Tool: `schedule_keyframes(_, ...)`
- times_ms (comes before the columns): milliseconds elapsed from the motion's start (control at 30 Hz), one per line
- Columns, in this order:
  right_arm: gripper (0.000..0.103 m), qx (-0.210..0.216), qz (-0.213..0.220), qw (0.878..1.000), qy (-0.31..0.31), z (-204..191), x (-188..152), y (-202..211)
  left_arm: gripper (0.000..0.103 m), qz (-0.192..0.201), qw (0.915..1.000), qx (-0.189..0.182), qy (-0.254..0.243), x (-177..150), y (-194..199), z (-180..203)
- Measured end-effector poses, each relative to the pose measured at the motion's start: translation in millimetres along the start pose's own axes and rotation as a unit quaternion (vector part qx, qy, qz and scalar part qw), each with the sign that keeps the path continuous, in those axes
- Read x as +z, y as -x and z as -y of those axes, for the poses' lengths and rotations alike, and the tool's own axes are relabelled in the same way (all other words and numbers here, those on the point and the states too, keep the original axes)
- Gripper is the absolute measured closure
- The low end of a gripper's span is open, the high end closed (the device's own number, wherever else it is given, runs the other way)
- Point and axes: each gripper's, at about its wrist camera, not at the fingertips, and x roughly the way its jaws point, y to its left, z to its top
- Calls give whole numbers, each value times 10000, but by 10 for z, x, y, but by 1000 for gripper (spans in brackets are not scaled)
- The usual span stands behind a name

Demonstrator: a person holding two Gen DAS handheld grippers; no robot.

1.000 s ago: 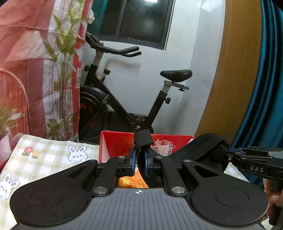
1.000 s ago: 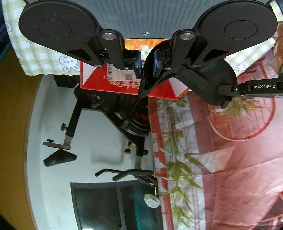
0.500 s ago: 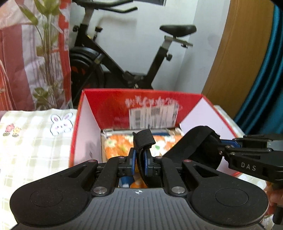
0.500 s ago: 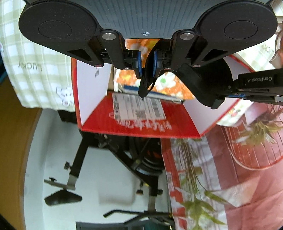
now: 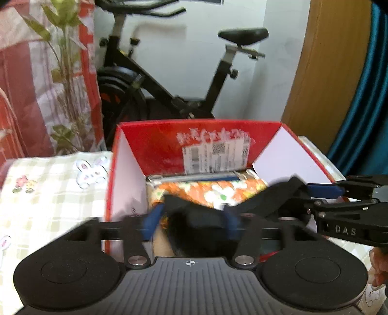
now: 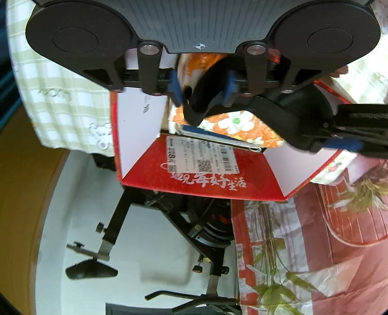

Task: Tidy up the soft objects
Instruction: 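Lower the eye mask into the red box and open the left tool, then move both tools back toward the items lying on the table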

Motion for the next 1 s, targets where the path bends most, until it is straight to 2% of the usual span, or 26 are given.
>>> schedule_keyframes(67, 52, -15, 101, 9999, 55, -3, 0, 75, 36, 96, 10000, -22, 2, 20, 94, -20)
schedule_keyframes(400, 49, 214, 510, 9985, -39, 16, -157, 508, 31, 244, 9997, 58, 47, -115, 536, -29)
schedule_keyframes(500, 46, 267, 634, 9976, -45, 20, -250, 645, 31, 226, 9997, 6, 87, -252, 674, -25)
schedule_keyframes(733, 46, 413, 746, 9964, 14, -50, -560, 944, 31, 113, 9997, -124, 175, -674, 891, 54)
schedule_keyframes(1000, 46, 698, 598, 9958, 16, -207, -1013, 1217, 31, -195, 9978, -370, 519, -1197, 1022, 189)
